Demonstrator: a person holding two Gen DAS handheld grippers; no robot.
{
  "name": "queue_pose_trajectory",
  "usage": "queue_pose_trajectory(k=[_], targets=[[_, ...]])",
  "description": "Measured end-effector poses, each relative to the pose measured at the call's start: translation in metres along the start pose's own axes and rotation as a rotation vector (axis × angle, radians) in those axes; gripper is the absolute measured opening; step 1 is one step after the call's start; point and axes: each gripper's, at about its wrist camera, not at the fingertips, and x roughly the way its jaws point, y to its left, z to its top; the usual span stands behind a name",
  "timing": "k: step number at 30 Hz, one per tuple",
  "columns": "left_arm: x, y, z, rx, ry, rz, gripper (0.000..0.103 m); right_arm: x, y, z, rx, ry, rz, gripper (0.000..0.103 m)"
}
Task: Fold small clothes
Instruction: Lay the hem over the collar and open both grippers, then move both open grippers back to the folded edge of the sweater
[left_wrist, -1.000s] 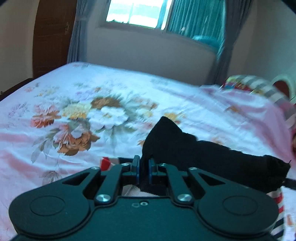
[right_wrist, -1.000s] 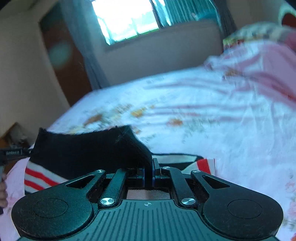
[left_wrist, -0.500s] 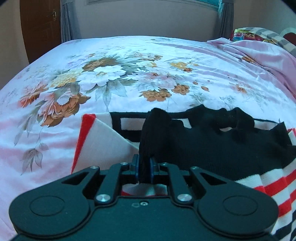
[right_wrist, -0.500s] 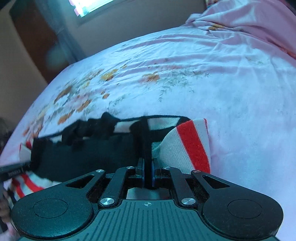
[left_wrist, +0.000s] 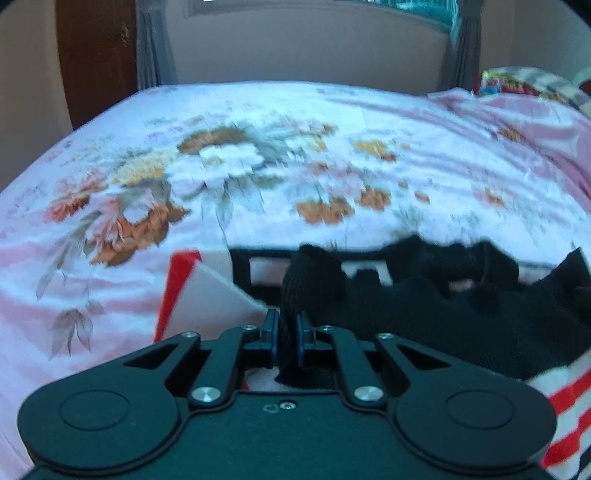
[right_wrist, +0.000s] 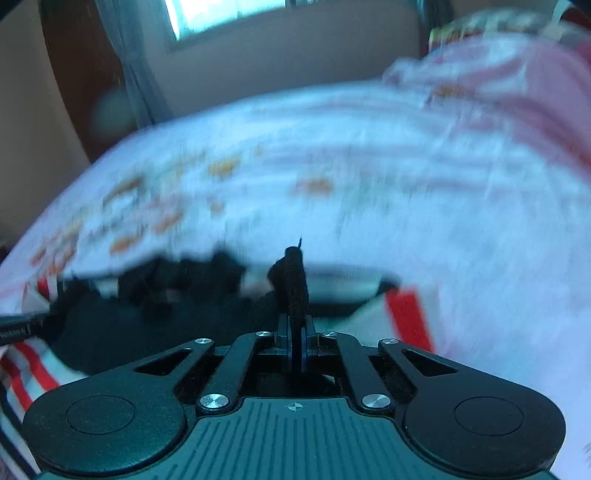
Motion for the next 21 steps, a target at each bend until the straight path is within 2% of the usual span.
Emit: queue_pose_trajectory(k=[2, 5, 7, 9, 10, 12, 13, 15, 17, 19, 21], targets=[[-0.001, 0.002, 0.009, -0.022, -0.024, -0.007, 0.008, -0.011, -0.002, 0.011, 0.016, -0.069, -0.024, 0.003], [0.001, 0.002, 0.021, -0.039, -0.045, -0.013, 0.008, -0.018, -0.001, 0.019, -0.014, -0.126, -0.067, 0.003], [0.008, 0.001, 0.022, -0.034, -0.020, -0.010, 0.008, -0.007, -0.005, 0.014, -0.014, -0.096, -0.111, 0.003], [0.022, -0.004, 0.015, 0.017, 0.064, -0.014, 0.008, 0.018, -0.011, 0.003, -0.017, 0.014, -0.199, 0.004], [0.025, -0.007, 0.010, 0.055, 0.076, 0.012, 0.011, 0.026, -0.014, -0.001, -0.007, 0.058, -0.193, 0.004], [0.019, -0.008, 0.005, 0.079, 0.058, 0.020, 0.012, 0.017, -0.016, -0.002, 0.029, 0.020, -0.179, 0.010], [0.015, -0.006, 0.005, 0.071, 0.058, 0.013, 0.016, 0.010, -0.016, -0.001, 0.043, 0.008, -0.170, 0.018], [-0.003, 0.001, 0.007, 0.024, 0.024, 0.000, 0.019, -0.010, -0.016, 0.003, 0.052, -0.034, -0.186, 0.023], [-0.024, 0.001, 0.008, 0.022, -0.013, -0.030, 0.021, -0.032, -0.007, 0.005, 0.037, -0.083, -0.135, 0.037], [-0.040, -0.010, 0.003, 0.056, -0.014, -0.084, 0.023, -0.044, 0.012, 0.005, -0.004, -0.089, -0.068, 0.042], [-0.050, -0.030, -0.008, 0.105, 0.006, -0.135, 0.031, -0.045, 0.038, -0.006, -0.045, -0.053, 0.008, 0.042]])
